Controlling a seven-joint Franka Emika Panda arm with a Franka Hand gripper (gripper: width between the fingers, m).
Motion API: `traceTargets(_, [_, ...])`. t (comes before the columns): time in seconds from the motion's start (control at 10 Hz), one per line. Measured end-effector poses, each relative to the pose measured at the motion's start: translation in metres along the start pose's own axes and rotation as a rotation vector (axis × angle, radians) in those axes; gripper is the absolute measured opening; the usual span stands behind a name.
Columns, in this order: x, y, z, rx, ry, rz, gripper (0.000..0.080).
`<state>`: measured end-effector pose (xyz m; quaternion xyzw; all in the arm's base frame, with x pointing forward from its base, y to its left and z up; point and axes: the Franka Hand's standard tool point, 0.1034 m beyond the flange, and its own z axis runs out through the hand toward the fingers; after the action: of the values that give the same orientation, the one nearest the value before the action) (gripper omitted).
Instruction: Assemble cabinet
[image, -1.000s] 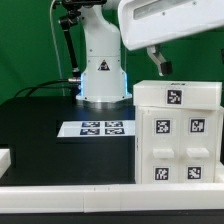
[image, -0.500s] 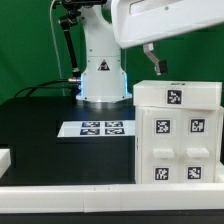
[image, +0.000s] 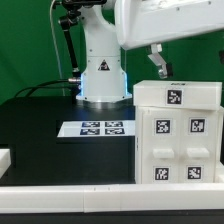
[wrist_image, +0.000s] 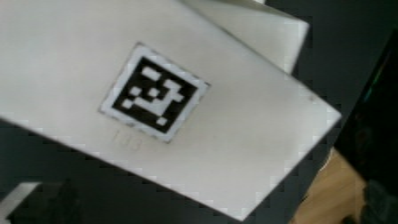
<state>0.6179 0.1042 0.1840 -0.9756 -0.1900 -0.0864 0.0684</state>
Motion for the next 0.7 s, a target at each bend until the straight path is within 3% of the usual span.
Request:
traceTargets(0.3, [-0.004,0.0,0.007,-0.029,-0.037,-0.302,0.0796])
traceTargets(0.7, [-0.013,0.009,0.011,-0.031,-0.058,-0.523,0.0796])
